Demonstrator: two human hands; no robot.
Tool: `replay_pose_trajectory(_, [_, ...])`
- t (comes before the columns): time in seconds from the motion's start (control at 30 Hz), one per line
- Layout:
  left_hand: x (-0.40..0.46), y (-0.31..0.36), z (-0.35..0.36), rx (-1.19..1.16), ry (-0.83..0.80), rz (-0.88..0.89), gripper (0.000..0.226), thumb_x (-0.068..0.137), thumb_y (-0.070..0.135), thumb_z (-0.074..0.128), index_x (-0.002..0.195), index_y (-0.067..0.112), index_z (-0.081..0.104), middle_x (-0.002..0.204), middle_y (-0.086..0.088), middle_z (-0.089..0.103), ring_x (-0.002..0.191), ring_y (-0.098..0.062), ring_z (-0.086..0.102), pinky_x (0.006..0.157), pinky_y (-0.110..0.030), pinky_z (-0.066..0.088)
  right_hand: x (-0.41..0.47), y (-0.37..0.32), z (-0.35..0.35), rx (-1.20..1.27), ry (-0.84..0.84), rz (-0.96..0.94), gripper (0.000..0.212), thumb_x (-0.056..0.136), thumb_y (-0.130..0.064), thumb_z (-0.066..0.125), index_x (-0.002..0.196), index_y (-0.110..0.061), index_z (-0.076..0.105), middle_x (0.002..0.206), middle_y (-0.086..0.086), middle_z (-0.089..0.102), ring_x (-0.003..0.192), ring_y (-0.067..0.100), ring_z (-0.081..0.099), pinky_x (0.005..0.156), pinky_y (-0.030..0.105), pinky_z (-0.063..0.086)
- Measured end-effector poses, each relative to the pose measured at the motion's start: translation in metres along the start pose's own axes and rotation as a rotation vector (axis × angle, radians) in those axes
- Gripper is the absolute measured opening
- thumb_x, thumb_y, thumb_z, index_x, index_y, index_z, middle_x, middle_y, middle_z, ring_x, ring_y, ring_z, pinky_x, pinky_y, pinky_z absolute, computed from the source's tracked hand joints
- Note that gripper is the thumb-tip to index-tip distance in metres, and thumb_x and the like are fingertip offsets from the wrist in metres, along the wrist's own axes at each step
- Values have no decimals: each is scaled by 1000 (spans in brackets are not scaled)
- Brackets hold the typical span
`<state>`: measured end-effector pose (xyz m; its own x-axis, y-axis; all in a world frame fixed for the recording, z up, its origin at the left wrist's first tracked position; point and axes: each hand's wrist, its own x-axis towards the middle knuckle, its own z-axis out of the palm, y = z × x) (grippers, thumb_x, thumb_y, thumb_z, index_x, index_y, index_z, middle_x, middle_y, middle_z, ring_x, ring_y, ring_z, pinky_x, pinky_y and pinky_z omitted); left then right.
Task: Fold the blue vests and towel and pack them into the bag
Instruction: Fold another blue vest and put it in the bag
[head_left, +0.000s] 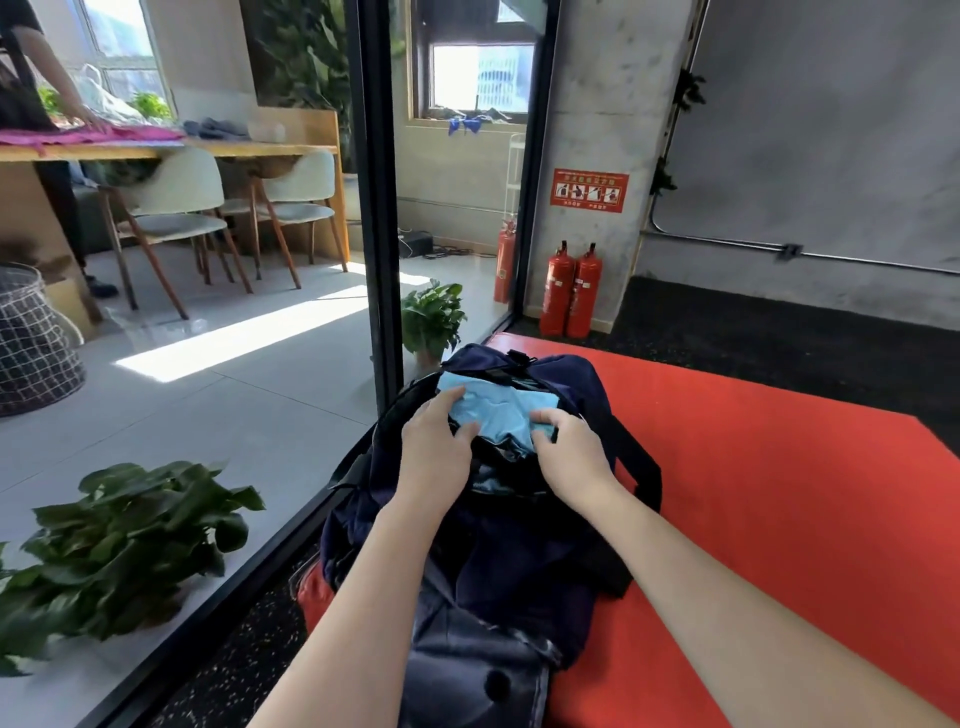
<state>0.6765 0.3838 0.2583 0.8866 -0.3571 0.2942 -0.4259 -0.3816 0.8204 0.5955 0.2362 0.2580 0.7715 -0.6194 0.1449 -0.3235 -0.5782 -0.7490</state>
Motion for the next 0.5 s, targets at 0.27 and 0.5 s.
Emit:
replay_pose_trajectory(0.27, [7, -22, 6, 183, -114, -136, 44, 97, 28, 61, 141, 26, 55, 138, -11, 52, 124, -26, 51, 98, -34, 40, 1, 13, 2, -131, -111, -31, 32, 102, -26, 50, 132, -24, 62, 120, 1, 65, 95, 15, 57, 80, 25, 38])
replay_pose_trajectory(0.5, [-11, -10, 9, 263, 9, -84, 42, 98, 29, 55, 139, 19, 56, 146, -12, 43, 130, -31, 41, 104, -41, 40, -27, 5, -21, -56, -124, -68, 36, 101, -32, 55, 137, -25, 58, 120, -6, 62, 92, 6, 51, 75, 15, 37])
